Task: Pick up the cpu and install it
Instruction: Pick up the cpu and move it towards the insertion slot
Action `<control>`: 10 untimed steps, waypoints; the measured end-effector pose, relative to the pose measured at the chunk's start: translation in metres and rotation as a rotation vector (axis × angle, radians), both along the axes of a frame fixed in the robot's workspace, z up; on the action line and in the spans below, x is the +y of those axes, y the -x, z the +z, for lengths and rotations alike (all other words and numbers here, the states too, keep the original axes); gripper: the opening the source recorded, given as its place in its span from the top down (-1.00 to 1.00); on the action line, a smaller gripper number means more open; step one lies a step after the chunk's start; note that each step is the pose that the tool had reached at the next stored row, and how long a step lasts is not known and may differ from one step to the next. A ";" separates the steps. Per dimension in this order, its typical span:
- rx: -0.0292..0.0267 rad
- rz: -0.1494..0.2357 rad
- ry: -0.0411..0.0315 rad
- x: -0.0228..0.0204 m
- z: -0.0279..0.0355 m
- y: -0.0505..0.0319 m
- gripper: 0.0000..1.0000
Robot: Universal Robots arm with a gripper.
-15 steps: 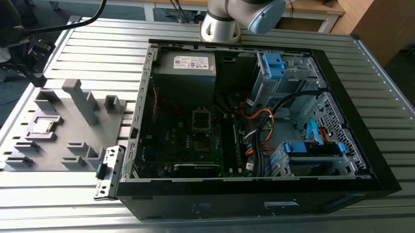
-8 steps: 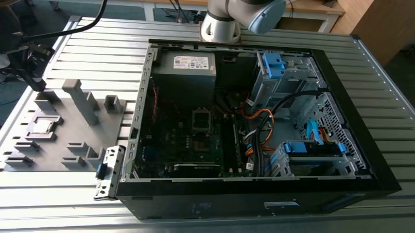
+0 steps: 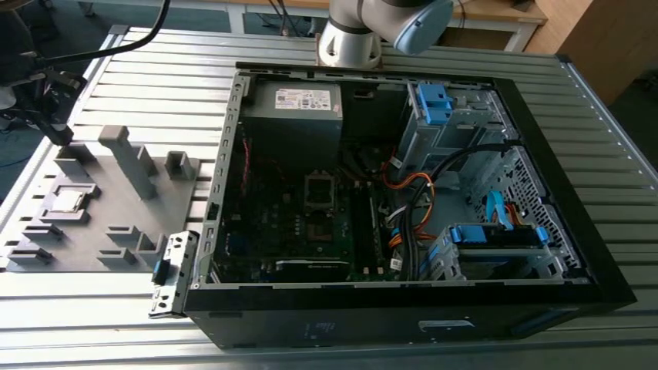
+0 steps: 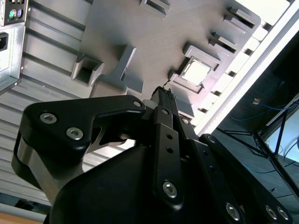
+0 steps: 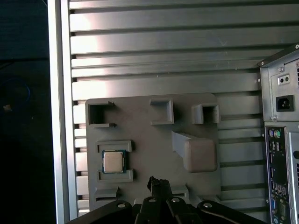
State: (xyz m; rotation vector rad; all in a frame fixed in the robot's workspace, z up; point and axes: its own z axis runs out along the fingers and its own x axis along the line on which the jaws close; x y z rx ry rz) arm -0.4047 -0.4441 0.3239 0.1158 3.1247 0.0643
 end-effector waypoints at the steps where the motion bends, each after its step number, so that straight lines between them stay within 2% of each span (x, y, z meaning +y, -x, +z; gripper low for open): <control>1: 0.0000 0.000 0.0000 0.0000 0.0000 0.0000 0.79; 6: -0.0001 0.000 0.0000 0.0000 -0.0008 0.0020 0.79; 10: -0.0001 0.000 0.0000 0.0000 -0.0021 0.0101 0.79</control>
